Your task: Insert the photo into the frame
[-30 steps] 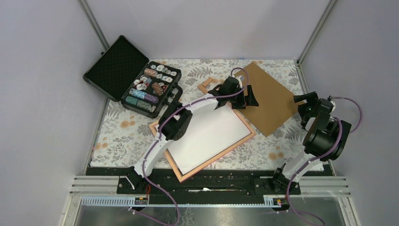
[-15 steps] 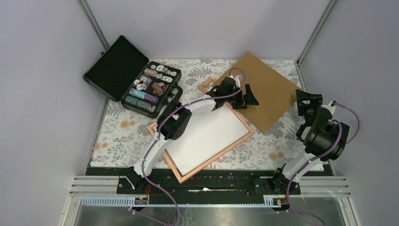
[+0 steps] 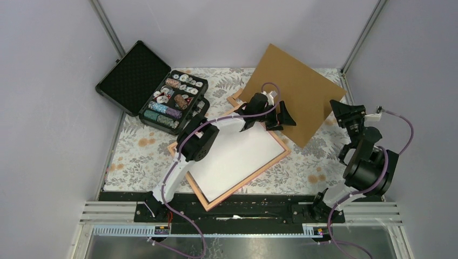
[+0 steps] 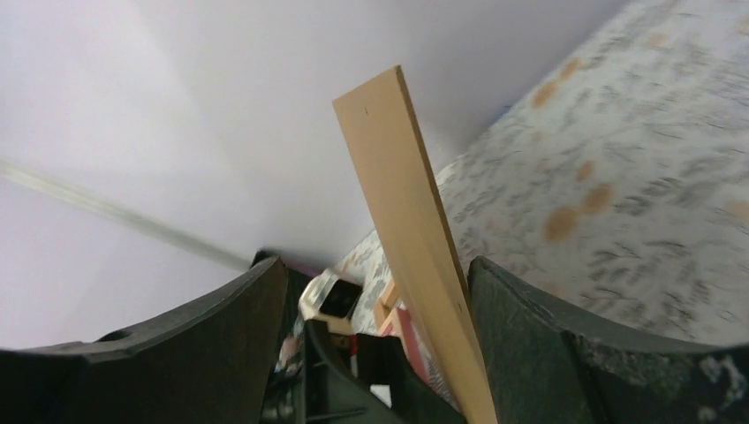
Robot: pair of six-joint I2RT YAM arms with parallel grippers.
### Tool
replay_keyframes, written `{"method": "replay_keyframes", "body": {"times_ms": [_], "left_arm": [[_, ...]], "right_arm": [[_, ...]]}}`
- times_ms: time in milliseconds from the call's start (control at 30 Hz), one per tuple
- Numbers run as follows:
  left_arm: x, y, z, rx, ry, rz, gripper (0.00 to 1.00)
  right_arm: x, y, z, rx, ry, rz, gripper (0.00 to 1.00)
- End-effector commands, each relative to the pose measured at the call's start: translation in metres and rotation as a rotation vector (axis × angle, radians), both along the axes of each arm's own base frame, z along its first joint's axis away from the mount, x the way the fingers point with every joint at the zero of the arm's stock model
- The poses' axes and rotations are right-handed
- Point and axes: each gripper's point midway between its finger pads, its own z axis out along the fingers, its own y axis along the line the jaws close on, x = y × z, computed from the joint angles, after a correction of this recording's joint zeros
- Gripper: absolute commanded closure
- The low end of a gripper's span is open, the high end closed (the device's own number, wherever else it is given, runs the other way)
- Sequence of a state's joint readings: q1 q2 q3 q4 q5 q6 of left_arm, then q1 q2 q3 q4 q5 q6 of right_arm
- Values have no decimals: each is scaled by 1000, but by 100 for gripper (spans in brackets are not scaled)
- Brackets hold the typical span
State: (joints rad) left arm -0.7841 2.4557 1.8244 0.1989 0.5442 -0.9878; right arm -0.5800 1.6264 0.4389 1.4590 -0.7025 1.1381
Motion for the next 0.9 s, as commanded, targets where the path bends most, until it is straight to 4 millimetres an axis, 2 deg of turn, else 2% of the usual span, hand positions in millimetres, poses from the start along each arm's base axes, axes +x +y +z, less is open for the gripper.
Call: {"method": "replay_keyframes", "body": {"times_ms": [0, 200, 500, 633, 733, 800, 833, 867], "left_arm": [[-15, 7, -24, 63, 31, 3, 2], [-21, 9, -22, 61, 28, -1, 2], [-29, 18, -16, 57, 9, 12, 2], [-32, 17, -15, 49, 8, 8, 2], [-35, 17, -13, 47, 9, 4, 2], [-36, 19, -5, 31, -10, 10, 2], [-37, 20, 1, 20, -24, 12, 2], [-38, 22, 8, 10, -36, 16, 2]], "right_arm": [[-22, 58, 41, -229, -167, 215, 19], [-36, 87, 39, -286, -208, 300, 21], [-45, 104, 34, -427, -239, 306, 30], [-40, 117, 32, -480, -231, 316, 44], [-31, 117, 31, -531, -189, 274, 57], [-26, 113, 32, -582, -154, 239, 68], [-24, 111, 34, -606, -141, 222, 70], [-24, 111, 37, -631, -142, 212, 77]]}}
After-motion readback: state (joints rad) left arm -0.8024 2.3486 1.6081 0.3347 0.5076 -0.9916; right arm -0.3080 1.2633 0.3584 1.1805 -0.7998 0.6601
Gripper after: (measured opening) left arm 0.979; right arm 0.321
